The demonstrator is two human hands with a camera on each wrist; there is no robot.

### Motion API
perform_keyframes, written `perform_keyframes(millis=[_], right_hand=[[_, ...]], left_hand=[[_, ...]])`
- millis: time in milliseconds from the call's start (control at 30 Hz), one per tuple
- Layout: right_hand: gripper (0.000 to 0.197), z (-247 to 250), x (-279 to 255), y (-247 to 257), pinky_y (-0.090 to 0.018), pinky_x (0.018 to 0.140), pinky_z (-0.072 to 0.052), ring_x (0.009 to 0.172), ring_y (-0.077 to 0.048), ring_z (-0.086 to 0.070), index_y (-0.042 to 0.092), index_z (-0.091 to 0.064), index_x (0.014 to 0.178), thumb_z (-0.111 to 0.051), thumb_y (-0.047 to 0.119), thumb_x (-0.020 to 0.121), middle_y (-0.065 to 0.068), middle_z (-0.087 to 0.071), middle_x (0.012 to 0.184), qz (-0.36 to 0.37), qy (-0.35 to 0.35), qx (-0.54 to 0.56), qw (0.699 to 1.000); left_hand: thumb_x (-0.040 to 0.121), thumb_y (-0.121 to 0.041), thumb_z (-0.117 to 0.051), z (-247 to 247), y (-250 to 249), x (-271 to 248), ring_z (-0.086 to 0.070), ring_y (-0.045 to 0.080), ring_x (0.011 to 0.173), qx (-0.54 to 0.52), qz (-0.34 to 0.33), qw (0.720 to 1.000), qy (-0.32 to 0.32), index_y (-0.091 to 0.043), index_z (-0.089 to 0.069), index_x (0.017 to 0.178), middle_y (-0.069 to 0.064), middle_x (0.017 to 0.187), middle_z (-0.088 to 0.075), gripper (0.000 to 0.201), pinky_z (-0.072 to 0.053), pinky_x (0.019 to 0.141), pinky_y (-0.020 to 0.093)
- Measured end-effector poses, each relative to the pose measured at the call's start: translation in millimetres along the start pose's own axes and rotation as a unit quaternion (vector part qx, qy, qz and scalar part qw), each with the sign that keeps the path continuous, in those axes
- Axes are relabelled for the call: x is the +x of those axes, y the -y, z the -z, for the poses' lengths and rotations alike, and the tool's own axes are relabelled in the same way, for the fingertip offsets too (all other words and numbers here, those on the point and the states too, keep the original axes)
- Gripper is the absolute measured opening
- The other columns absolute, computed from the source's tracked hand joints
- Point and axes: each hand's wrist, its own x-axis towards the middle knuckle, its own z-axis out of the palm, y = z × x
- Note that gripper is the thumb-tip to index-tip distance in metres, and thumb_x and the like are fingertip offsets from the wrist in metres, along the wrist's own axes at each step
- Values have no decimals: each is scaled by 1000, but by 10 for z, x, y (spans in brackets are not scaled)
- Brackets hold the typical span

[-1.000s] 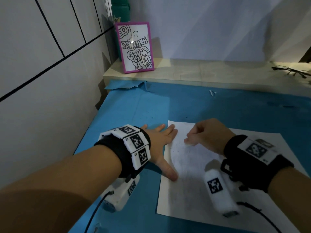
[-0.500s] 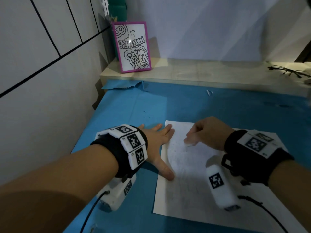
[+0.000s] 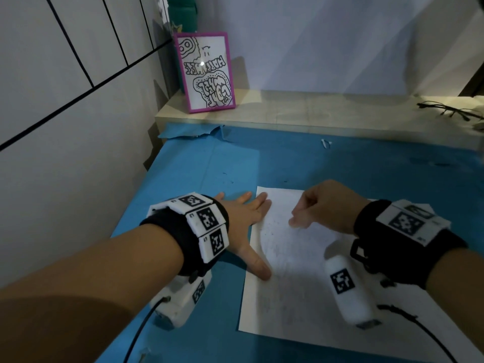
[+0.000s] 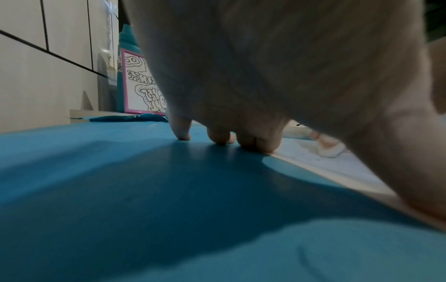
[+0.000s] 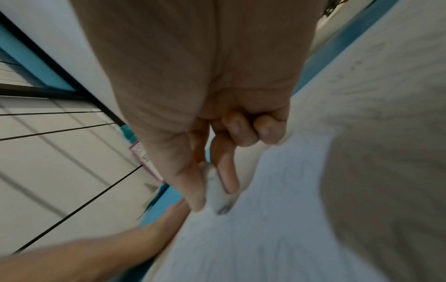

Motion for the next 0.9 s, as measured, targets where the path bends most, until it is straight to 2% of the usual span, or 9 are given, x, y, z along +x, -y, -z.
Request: perform_keyframes(millis=[100, 200, 300, 433, 500, 600, 733, 833, 900], right_hand=[[11, -36, -16, 17, -5, 51, -40, 59, 3, -61, 15, -70, 64, -80, 19, 69, 3, -73, 74, 6, 45, -17, 999], [12, -11, -13, -54, -10, 59, -42, 71, -4, -64, 14, -70, 67, -79, 21, 70, 4, -73, 75, 1, -20, 5, 1000], [14, -56, -55, -50, -14, 64, -45, 74, -7, -67, 15, -70, 62, -81, 21, 67, 2, -74, 76, 13, 10, 5, 1000], [16, -14, -43, -85, -11, 58, -44, 64, -3, -62, 16, -66, 61, -81, 18, 69, 6, -69, 66, 2, -38, 41, 998], [17, -64, -64, -66, -4, 52, -41, 57, 3, -59, 17, -67, 60, -81, 20, 68, 8, -68, 63, 15, -20, 26, 999], [14, -126, -101, -106, -11, 55, -42, 59, 1, -59, 14, -70, 68, -81, 22, 68, 4, -72, 72, 10, -5, 56, 998], [8, -151, -34, -330, -25, 46, -40, 54, -10, -48, 13, -67, 79, -74, 15, 77, -4, -67, 77, -41, -135, 266, 954], [3, -220, -30, -415, -22, 40, -44, 43, -7, -40, 12, -66, 80, -67, 13, 83, -8, -57, 73, -52, -169, 345, 922], [8, -224, -24, -438, -21, 40, -46, 38, -5, -37, 10, -65, 78, -63, 10, 86, -11, -49, 71, -46, -172, 377, 909]], left_hand=[[62, -81, -59, 0, 7, 11, 20, 12, 144, 0, -1, 1000, 0, -25, 21, 148, -12, 154, 28, 131, 3, 116, 56], [62, -81, -60, -1, 5, 20, 20, 13, 144, 2, -2, 1000, 0, -24, 21, 148, -11, 154, 27, 131, 3, 116, 56], [61, -81, -59, -6, 17, 17, 19, 13, 144, 1, 1, 1000, -1, -24, 21, 148, -11, 154, 27, 131, 3, 116, 57], [63, -81, -59, -3, 5, 27, 19, 13, 144, 3, -2, 1000, -3, -24, 20, 148, -11, 155, 27, 130, 3, 116, 57], [63, -81, -59, -4, 8, 20, 19, 13, 144, 5, 1, 1000, -5, -24, 21, 148, -11, 155, 27, 130, 3, 116, 56], [62, -81, -60, -7, 7, 22, 19, 13, 144, 5, 0, 1000, -3, -24, 21, 148, -12, 154, 28, 131, 2, 116, 57], [64, -79, -60, 18, -11, -20, 20, 14, 144, 4, 9, 1000, 5, -23, 21, 148, -10, 154, 29, 130, 4, 116, 56], [72, -75, -57, 65, -147, -98, 24, 18, 143, 45, -1, 999, -21, -16, 18, 149, -1, 155, 30, 123, 6, 116, 54], [82, -66, -52, 5, -345, -163, 22, 17, 144, 66, -51, 994, -65, -19, 13, 151, -1, 156, 26, 106, 7, 116, 52]])
